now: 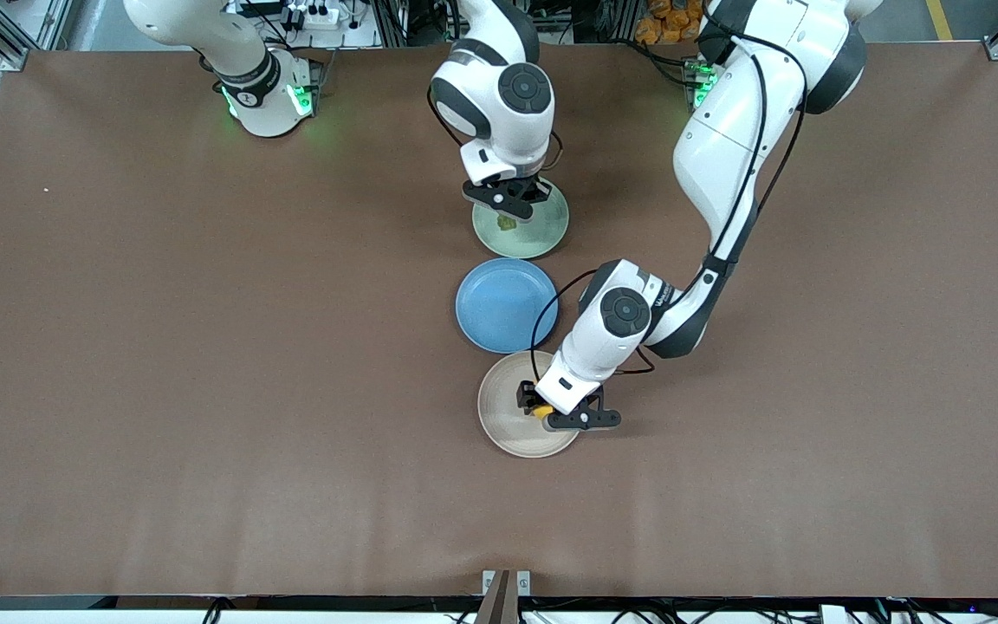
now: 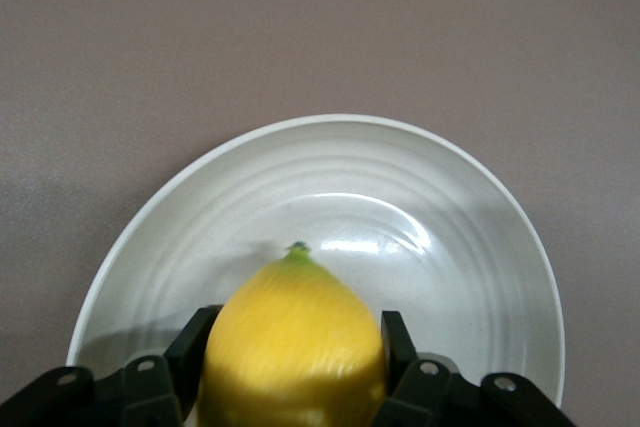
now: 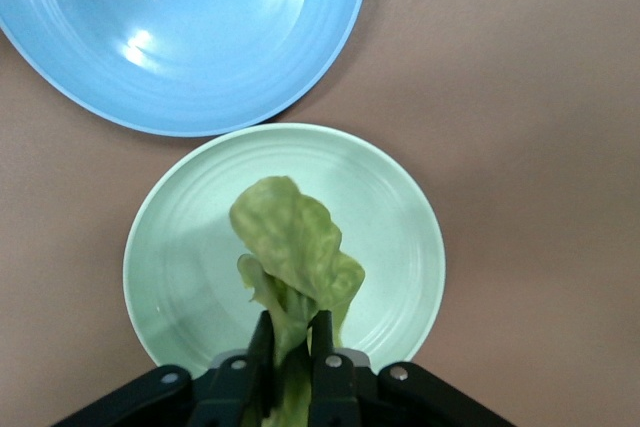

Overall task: Place lemon and lettuce in plates
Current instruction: 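Lower the lemon onto the cream plate while the right gripper lowers lettuce, then open both grippers and draw both arms back from the plates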

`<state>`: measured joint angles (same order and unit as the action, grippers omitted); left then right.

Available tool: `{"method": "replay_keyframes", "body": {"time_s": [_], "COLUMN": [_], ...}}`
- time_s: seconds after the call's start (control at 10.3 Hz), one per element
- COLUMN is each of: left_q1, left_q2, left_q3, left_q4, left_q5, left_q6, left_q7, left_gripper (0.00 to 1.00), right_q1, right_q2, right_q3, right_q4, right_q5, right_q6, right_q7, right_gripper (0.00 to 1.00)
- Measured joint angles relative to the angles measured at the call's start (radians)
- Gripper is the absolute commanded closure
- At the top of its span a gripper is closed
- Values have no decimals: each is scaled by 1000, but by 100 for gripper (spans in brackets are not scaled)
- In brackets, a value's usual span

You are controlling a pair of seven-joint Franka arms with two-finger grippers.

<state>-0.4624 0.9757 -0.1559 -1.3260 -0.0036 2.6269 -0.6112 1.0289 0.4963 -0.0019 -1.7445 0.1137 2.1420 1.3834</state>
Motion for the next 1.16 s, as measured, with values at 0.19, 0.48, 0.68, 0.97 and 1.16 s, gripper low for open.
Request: {"method": "replay_keyframes", "body": {"time_s": [0.19, 0.48, 0.68, 0.97, 1.16], "left_q1": [-4, -7, -8, -1, 11], "left_q2": [0, -2, -7, -30, -59], "left_q3": [1, 2, 3, 17, 34], "left_q4": [0, 14, 24, 34, 36], "left_q5": [0, 0, 0, 0, 0], "left_q6": [0, 0, -1, -65, -135], "left_q7": [0, 0, 0, 0, 7], "left_gripper": [0, 0, 0, 0, 0], "right_q1": [14, 23, 14, -74, -155], "right_q2": [23, 35, 34, 34, 33], "right_q3": [0, -5, -21, -32, -36], "right_q4": [5, 7, 9, 12, 15], "right_q5": [0, -4, -10, -14, -21], "right_q6": [23, 35, 35, 34, 32], "right_q7": [22, 27, 15, -79, -164], "right_gripper": [0, 0, 0, 0, 0]}}
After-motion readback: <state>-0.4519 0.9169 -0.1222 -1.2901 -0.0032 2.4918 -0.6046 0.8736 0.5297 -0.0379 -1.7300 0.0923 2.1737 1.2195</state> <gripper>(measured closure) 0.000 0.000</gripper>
